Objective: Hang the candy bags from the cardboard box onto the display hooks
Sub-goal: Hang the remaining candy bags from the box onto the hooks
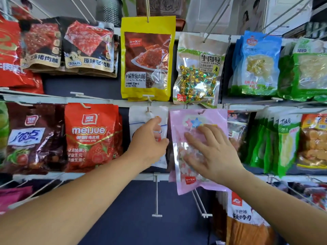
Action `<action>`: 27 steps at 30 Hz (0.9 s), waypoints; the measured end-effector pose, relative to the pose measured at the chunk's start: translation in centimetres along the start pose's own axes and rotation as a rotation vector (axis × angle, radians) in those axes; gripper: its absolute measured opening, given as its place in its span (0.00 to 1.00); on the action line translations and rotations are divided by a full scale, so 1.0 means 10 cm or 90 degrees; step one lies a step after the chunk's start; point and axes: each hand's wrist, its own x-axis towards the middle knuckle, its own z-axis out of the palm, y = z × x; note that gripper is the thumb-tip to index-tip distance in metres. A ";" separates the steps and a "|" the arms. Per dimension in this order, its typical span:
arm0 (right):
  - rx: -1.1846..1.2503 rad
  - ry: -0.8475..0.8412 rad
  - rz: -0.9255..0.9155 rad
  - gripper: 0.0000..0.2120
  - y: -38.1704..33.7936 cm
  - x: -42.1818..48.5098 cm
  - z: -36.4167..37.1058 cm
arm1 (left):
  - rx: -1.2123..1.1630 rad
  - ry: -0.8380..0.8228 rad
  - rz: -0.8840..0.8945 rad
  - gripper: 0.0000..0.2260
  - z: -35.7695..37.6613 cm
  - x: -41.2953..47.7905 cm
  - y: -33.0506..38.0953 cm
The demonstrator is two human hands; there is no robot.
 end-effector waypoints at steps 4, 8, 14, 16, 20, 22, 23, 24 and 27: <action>-0.023 -0.109 0.035 0.29 -0.04 0.09 0.02 | 0.028 -0.031 -0.002 0.21 -0.11 -0.33 -0.14; 0.038 -0.110 0.099 0.27 -0.29 0.09 -0.14 | 0.053 -0.058 -0.011 0.23 -0.30 -0.67 -0.25; 0.231 -0.050 0.074 0.18 -1.41 -0.25 -0.34 | 0.100 -0.079 -0.042 0.24 -0.71 -1.33 -0.55; 0.294 -0.124 0.056 0.19 -1.88 -0.43 -0.35 | 0.127 -0.093 -0.058 0.24 -0.87 -1.64 -0.75; 0.355 -0.318 0.021 0.14 -2.73 -0.88 -0.13 | 0.185 -0.103 -0.133 0.22 -1.26 -2.47 -1.37; 0.389 -0.405 0.022 0.11 -3.14 -1.16 0.04 | 0.211 -0.123 -0.199 0.21 -1.46 -2.98 -1.72; 0.410 -0.448 0.020 0.11 -3.37 -1.29 0.13 | 0.227 -0.133 -0.235 0.21 -1.55 -3.25 -1.91; 0.430 -0.492 0.016 0.10 -3.61 -1.43 0.21 | 0.241 -0.145 -0.277 0.20 -1.65 -3.52 -2.08; 0.506 -0.595 0.008 0.12 -4.31 -1.86 0.40 | 0.229 -0.144 -0.405 0.20 -1.88 -4.31 -2.58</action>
